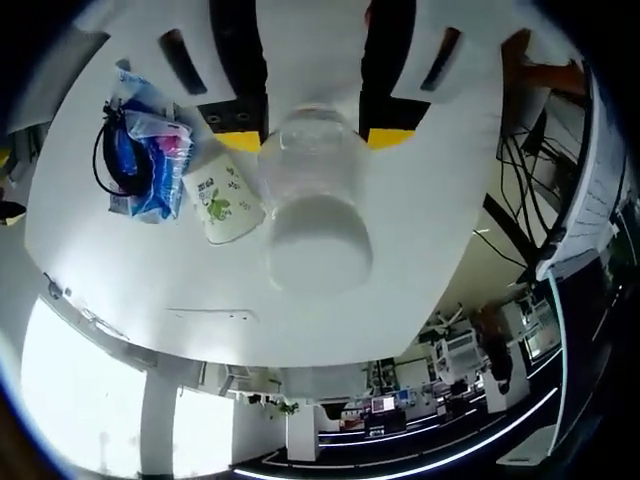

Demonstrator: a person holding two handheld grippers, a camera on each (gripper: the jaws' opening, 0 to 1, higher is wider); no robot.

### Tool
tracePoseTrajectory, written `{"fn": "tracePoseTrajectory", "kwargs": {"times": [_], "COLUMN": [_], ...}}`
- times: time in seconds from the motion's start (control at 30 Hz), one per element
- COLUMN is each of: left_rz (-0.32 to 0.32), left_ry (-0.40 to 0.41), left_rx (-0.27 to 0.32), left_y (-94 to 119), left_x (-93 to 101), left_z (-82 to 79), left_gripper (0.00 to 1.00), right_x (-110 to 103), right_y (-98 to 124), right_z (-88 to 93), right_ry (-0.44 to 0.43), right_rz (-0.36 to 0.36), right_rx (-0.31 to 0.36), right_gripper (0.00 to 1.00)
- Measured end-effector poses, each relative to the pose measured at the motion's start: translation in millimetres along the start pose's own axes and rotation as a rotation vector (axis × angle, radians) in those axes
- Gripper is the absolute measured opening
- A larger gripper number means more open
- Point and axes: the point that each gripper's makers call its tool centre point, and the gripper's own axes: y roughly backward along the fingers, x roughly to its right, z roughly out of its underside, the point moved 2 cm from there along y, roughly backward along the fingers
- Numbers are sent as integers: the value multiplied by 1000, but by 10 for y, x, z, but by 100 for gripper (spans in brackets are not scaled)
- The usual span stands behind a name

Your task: Arrange the tabletop items into an orderly group along one side of the table until the central work area is clear of visible clutter.

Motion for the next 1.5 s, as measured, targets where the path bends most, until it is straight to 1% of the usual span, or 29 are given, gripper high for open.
{"fn": "tracePoseTrajectory", "kwargs": {"times": [0.33, 0.73, 0.83, 0.97, 1.13, 1.3, 1.37, 1.47, 1.5], "left_rz": [-28, -103, -126, -140, -134, -130, -113, -80, -62], "left_ry": [31, 109, 135, 141, 137, 137, 116, 105, 87], "left_rx": [-4, -9, -19, -24, -29, -28, -18, -4, 11], "left_y": [-77, -146, -153, -161, -161, -160, -164, -148, -149], "left_x": [22, 18, 20, 23, 16, 16, 6, -15, -24], "left_z": [-74, -136, -142, -145, -145, -144, -149, -143, -155], "left_gripper": [34, 34, 34, 35, 35, 35, 35, 36, 36], "right_x": [16, 45, 56, 80, 48, 29, 22, 17, 15], "right_y": [-31, -54, -53, -34, -47, -46, -43, -46, -46], "right_z": [-6, 10, 7, -19, 19, 12, -1, -11, -12], "right_ry": [-3, -13, -7, -15, -12, -10, -5, -2, -2], "right_rz": [-8, -14, -14, -10, -15, -20, -17, -17, -17], "right_rx": [-2, -2, -5, 9, -2, 1, 4, 8, 9], "right_gripper": [66, 66, 66, 66, 66, 66, 66, 66, 66]}}
